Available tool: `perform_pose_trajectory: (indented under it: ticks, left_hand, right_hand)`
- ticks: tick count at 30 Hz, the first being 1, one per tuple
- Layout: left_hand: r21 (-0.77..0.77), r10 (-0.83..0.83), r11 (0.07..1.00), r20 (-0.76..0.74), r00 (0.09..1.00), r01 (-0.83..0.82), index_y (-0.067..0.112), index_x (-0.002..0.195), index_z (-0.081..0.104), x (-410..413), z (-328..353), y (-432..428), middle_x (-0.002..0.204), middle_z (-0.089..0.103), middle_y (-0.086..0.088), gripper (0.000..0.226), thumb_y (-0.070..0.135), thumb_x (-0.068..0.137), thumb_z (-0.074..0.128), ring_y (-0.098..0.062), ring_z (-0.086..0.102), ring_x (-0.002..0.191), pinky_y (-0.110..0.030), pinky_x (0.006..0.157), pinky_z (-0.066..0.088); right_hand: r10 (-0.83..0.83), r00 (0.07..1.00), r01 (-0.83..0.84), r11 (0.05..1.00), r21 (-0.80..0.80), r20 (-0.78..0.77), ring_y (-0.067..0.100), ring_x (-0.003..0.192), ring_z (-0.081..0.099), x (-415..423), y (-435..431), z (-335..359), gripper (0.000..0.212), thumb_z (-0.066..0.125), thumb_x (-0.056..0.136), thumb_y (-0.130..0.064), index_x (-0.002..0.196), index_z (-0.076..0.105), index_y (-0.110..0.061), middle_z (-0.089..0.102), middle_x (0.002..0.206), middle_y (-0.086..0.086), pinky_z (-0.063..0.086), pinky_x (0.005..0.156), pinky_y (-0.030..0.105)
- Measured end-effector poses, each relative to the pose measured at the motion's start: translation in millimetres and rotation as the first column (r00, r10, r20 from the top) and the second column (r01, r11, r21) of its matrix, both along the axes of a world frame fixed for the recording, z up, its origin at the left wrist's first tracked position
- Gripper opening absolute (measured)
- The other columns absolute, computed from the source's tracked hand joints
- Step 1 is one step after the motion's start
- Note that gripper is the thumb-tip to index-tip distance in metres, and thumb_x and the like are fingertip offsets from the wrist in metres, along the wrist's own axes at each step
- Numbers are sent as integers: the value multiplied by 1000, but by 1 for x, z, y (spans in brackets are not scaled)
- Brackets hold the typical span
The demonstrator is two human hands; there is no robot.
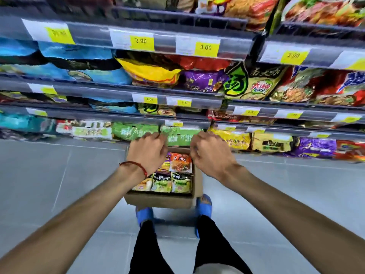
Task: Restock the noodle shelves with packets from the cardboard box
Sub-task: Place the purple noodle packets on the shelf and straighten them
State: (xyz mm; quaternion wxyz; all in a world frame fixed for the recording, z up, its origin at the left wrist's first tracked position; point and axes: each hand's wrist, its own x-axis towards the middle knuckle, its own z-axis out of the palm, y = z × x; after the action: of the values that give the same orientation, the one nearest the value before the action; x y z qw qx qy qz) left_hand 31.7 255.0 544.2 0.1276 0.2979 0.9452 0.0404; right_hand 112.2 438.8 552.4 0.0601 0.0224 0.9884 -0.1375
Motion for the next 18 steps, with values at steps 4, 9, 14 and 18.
perform_pose_trajectory:
  ticks: [4,9,14,18]
  left_hand:
    - [-12,-56,998,92,994,58,18,111,58,-21,-41,-49,104,64,-3,23,29,98,42,-28,65,88,-43,75,56]
    - [-39,-120,991,155,981,127,20,102,55,-39,-100,-96,109,66,-3,15,27,96,44,-29,66,92,-39,73,52]
    - [-98,-57,993,148,987,71,17,107,55,-51,-183,-120,103,67,-8,20,26,94,44,-31,66,89,-36,72,48]
    - [-91,-4,996,210,978,23,18,101,53,-53,-269,-124,102,66,-8,16,27,92,44,-33,65,88,-39,74,52]
  right_hand:
    - [-120,992,121,993,-11,34,27,94,60,-11,-51,-40,20,47,90,-19,96,64,-11,65,98,7,55,76,39]
    - [-235,963,240,971,-22,135,27,104,60,-21,-97,-102,29,43,89,-25,101,67,-13,65,110,6,55,81,42]
    - [-293,945,303,952,-48,147,28,105,59,-27,-118,-186,23,50,89,-21,105,66,-15,66,109,7,54,77,39]
    - [-339,918,364,927,-96,203,32,99,61,-27,-125,-266,23,51,89,-20,107,64,-17,64,109,7,55,74,39]
